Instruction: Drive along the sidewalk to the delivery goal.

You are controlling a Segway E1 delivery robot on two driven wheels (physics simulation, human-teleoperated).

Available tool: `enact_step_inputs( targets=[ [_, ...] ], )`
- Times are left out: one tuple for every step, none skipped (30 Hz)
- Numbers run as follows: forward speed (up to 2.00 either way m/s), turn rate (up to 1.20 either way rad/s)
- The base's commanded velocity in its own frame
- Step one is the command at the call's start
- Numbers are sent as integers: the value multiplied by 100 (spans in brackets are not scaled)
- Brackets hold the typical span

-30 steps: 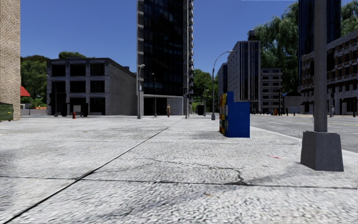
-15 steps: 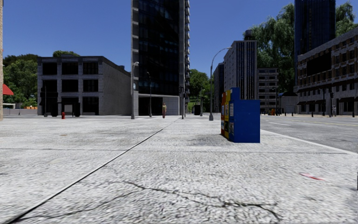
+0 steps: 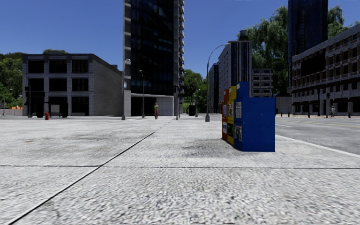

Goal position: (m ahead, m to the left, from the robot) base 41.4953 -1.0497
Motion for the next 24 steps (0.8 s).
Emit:
enact_step_inputs(
  targets=[
    [200,0],
    [200,0],
    [200,0],
    [200,0],
    [200,0],
    [200,0],
    [200,0],
    [200,0],
    [200,0],
    [200,0],
    [200,0],
    [200,0],
    [200,0],
    [200,0],
    [200,0],
    [200,0],
    [200,0],
    [200,0],
    [200,0],
    [200,0],
    [200,0],
    [200,0],
    [200,0],
    [200,0]
  ],
)
